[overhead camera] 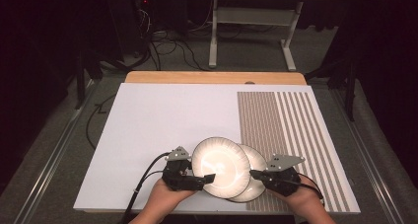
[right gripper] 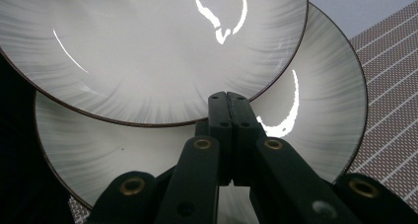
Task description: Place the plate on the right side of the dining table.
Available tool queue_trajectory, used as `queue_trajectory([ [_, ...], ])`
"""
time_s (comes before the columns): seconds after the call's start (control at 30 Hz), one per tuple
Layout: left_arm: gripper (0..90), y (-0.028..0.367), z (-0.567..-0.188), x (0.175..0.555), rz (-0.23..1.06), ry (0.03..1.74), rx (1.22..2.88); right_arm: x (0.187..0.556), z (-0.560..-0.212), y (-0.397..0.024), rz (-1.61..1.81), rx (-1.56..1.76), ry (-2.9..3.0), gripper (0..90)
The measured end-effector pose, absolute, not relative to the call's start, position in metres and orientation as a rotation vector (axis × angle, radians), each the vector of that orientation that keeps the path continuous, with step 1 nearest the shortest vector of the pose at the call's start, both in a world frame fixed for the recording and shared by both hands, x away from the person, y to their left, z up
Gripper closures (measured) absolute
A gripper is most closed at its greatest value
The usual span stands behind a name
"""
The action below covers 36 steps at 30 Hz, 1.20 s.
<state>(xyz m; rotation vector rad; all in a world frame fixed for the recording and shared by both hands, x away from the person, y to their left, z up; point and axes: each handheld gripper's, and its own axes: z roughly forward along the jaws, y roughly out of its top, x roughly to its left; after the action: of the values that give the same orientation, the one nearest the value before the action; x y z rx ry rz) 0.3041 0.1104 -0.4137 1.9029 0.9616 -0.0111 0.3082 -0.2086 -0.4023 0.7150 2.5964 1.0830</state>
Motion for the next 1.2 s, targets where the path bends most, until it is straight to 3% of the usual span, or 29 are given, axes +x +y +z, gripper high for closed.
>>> queue_trajectory([
  [0.37, 44.4, 0.116, -0.412, 0.308, -0.093, 1.066, 1.857, 0.308, -0.402, -0.208, 1.080, 0.714, 2.596, 90.0],
  [1.2, 62.6, 0.120, -0.414, 0.315, -0.139, 1.145, 1.768, 0.305, -0.396, -0.214, 1.120, 0.709, 2.552, 90.0],
])
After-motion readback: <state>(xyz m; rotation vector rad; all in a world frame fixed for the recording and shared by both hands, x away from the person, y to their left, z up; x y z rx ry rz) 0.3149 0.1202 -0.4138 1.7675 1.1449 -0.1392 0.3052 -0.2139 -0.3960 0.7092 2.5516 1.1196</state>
